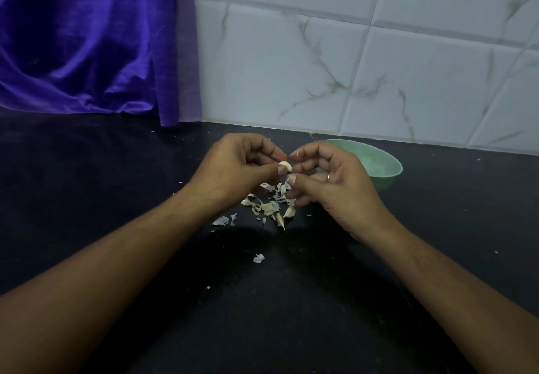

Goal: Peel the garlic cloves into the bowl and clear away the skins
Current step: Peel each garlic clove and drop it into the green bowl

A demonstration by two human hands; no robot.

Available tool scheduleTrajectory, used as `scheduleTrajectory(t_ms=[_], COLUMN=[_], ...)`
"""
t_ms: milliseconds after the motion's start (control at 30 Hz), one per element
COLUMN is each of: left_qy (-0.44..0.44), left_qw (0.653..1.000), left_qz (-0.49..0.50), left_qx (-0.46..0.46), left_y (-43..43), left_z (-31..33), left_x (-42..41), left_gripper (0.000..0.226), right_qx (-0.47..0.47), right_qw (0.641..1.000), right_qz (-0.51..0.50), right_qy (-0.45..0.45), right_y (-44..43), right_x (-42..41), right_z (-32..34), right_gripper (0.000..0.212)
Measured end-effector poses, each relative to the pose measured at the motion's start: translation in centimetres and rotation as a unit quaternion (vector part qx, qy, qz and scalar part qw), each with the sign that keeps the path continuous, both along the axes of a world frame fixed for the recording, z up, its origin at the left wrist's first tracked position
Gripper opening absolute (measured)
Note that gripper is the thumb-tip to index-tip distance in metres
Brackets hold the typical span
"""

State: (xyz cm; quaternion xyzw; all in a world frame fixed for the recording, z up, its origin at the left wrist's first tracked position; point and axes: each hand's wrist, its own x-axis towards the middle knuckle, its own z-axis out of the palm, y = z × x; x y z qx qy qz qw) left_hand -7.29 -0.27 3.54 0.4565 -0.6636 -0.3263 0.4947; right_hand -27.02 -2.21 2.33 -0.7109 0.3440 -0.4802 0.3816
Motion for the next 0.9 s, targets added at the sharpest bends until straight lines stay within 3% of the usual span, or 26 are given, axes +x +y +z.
scheduleTrajectory(t_ms=[67,333,467,667,767,900], left_qy=[0.005,0.086,0.097,0.078,0.070,0.051], left_qw=[1.000,0.993,0.992,0.994,0.995,0.997], left_qz=[-0.005,-0.037,-0.026,-0.023,-0.018,-0.008], left_qx=[0.005,0.067,0.071,0.068,0.068,0.055], left_y=[-0.1,0.1,0.1,0.1,0.2,0.2], left_z=[-0.1,0.0,0.0,-0.3,-0.3,-0.3], left_x=[0.0,-0.3,-0.2,-0.5,-0.4,-0.4], left_gripper=[0.007,0.007,0.009,0.014,0.014,0.014], right_qx=[-0.029,-0.051,-0.107,-0.180,-0.156,-0.174], right_qw=[1.000,0.999,0.990,0.947,0.936,0.918], right_qz=[-0.001,-0.011,-0.083,-0.263,-0.294,-0.332], right_qy=[0.010,-0.015,-0.049,0.048,0.111,0.128], right_y=[0.1,0.3,-0.1,-2.5,-3.1,-3.2], right_x=[0.1,-0.1,-1.3,-5.3,-6.2,-6.3], right_z=[0.0,0.5,1.8,2.6,2.5,2.5], right_gripper=[0.029,0.008,0.009,0.012,0.007,0.013])
